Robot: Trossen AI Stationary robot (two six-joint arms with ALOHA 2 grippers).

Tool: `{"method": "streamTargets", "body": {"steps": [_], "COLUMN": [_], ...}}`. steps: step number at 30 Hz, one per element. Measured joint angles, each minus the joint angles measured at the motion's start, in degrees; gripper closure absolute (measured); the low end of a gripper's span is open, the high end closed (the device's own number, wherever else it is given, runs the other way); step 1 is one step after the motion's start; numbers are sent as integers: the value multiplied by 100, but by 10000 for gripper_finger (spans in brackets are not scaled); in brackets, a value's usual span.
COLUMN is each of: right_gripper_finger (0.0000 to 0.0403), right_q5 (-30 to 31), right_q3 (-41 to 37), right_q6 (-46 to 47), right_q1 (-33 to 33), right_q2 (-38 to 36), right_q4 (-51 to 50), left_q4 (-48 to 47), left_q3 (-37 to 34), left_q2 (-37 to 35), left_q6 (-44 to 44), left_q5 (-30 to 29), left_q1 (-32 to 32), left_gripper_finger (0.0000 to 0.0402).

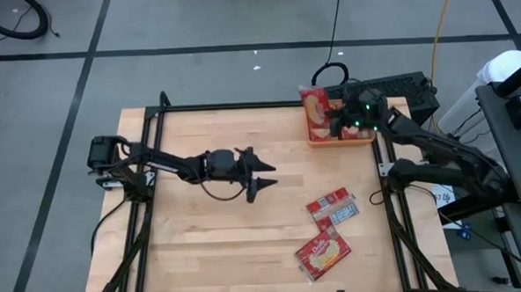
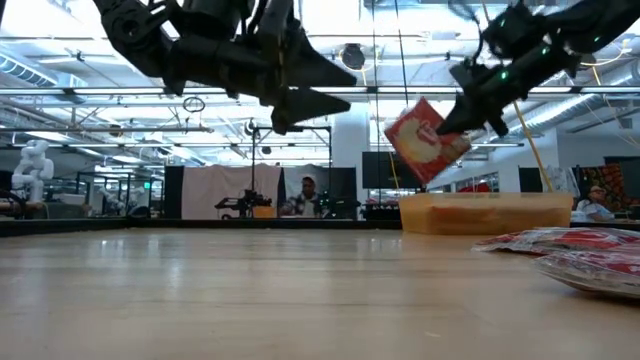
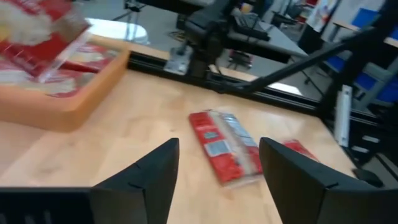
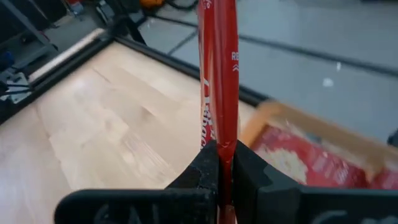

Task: Sort popcorn bags into baskets
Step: Put the red popcorn bag into the orange bin

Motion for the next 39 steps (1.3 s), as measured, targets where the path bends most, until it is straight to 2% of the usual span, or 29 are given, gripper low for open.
{"method": "streamTargets", "body": {"steps": [3,7,17,22,26,33,39], "right_gripper_finger": [397,397,383,354,330,298,287], "right_q5": [-421,-634,-618,-164,-119,635,1237], "right_q3": [0,0,0,-49,-170,-170,-173], "right_q6": [28,33,319,444,444,149,2], "right_q1": [-393,-622,-651,-650,-650,-583,-329], "right_q2": [349,767,1066,1066,1066,1068,1066], "right_q4": [11,66,155,-86,-119,30,29], "left_q4": [-15,-19,14,14,14,16,14], "left_q3": [0,0,0,0,0,-2,-2], "left_q2": [0,0,0,0,0,0,0], "left_q6": [2,20,161,160,160,160,158], "left_q5": [-2,-46,-172,-184,-184,-186,-195], "left_q1": [-154,-334,-538,-537,-537,-514,-436], "left_gripper_finger": [185,190,186,186,186,185,185]}}
